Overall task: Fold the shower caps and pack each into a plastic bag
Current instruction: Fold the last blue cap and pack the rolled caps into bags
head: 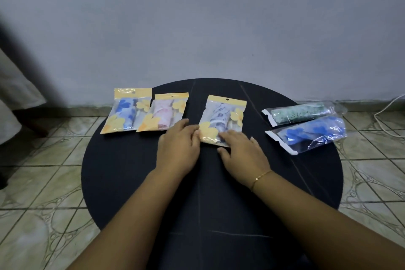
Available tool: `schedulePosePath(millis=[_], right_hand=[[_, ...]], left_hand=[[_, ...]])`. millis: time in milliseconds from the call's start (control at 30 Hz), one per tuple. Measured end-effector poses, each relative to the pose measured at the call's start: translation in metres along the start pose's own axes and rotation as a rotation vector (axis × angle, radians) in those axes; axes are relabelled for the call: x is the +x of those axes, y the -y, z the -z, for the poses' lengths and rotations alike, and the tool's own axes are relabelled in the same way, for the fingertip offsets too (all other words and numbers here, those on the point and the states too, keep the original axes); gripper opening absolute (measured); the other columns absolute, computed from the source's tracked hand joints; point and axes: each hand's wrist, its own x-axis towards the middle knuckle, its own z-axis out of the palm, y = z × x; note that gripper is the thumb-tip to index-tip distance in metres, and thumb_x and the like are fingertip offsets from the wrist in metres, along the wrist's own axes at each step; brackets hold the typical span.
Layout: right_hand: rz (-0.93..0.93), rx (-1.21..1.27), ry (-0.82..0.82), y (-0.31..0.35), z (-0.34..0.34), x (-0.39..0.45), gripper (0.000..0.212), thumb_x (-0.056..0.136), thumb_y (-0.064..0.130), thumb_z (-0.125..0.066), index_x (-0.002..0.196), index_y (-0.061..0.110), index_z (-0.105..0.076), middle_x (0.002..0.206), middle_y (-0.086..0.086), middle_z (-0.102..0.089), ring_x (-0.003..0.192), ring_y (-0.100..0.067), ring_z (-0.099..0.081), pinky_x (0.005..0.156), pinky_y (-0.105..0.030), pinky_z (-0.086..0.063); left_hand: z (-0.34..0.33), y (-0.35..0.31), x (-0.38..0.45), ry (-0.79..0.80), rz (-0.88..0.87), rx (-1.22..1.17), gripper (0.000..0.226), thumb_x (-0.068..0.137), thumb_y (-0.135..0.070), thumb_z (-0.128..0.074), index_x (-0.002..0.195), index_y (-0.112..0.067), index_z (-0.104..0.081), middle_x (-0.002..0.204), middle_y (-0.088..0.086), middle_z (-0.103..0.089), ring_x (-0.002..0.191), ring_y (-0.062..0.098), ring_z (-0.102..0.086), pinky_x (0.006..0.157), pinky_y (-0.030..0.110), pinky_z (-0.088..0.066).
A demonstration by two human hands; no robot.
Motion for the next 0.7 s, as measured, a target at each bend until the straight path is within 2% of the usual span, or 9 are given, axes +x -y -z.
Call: schedulePosePath(millis=[67, 233, 333, 433, 567, 700], right_hand=[[0.004, 0.005, -0.015, 0.001, -0.003, 0.01, 0.043, 0.095, 0.043, -0.04, 0.136, 0.03, -0.04, 0.142, 0.012, -0.04, 0.137, -0.011, -0.026, 0.115, -0.044, -0.008], [0.009, -0.016, 0.001, 0.005, -0.011, 0.033, 0.044, 0.095, 0.048, -0.036, 0.135, 0.03, -0.037, 0.145, 0.013, -0.036, 0.144, -0.017, -0.009, 0.116, -0.05, -0.001], [0.006, -0.005, 0.007, 0.008, -0.014, 0.045, 0.044, 0.095, 0.049, -0.034, 0.135, 0.029, -0.037, 0.147, 0.01, -0.033, 0.145, -0.019, -0.002, 0.115, -0.053, 0.003], [0.013, -0.034, 0.038, 0.009, -0.017, 0.056, 0.047, 0.095, 0.051, -0.032, 0.137, 0.031, -0.032, 0.153, 0.008, -0.024, 0.145, -0.019, 0.003, 0.114, -0.055, 0.007], [0.057, -0.126, 0.044, 0.01, -0.017, 0.053, 0.056, 0.095, 0.052, -0.03, 0.145, 0.032, -0.017, 0.158, 0.002, -0.005, 0.145, -0.02, 0.01, 0.112, -0.056, 0.01], [0.143, -0.237, -0.018, 0.008, -0.004, 0.035, 0.059, 0.094, 0.048, -0.035, 0.146, 0.028, -0.017, 0.158, -0.002, -0.005, 0.145, -0.023, 0.01, 0.112, -0.054, 0.012]], left_hand=[[0.004, 0.01, 0.004, -0.052, 0.058, 0.088, 0.04, 0.098, -0.035, -0.037, 0.136, -0.029, -0.047, 0.15, -0.004, -0.031, 0.136, 0.016, -0.024, 0.106, 0.038, -0.022], [0.005, 0.036, 0.013, 0.021, 0.175, 0.214, 0.052, 0.096, -0.046, -0.033, 0.146, -0.032, -0.025, 0.159, -0.001, -0.005, 0.145, 0.02, 0.003, 0.113, 0.042, -0.006], [0.002, 0.044, 0.014, 0.056, 0.19, 0.201, 0.052, 0.097, -0.047, -0.032, 0.146, -0.031, -0.026, 0.158, 0.0, -0.01, 0.145, 0.021, -0.001, 0.115, 0.043, -0.007], [0.0, 0.042, 0.014, 0.017, 0.189, 0.197, 0.053, 0.096, -0.047, -0.034, 0.145, -0.028, -0.028, 0.157, 0.001, -0.015, 0.144, 0.022, -0.009, 0.114, 0.042, -0.011], [-0.001, 0.031, 0.011, -0.019, 0.152, 0.205, 0.058, 0.095, -0.049, -0.034, 0.147, -0.028, -0.021, 0.158, 0.003, -0.008, 0.145, 0.021, -0.003, 0.115, 0.04, -0.007], [-0.005, 0.012, 0.007, -0.048, 0.073, 0.176, 0.058, 0.094, -0.048, -0.036, 0.147, -0.027, -0.022, 0.158, 0.003, -0.008, 0.145, 0.02, -0.003, 0.115, 0.039, -0.006]])
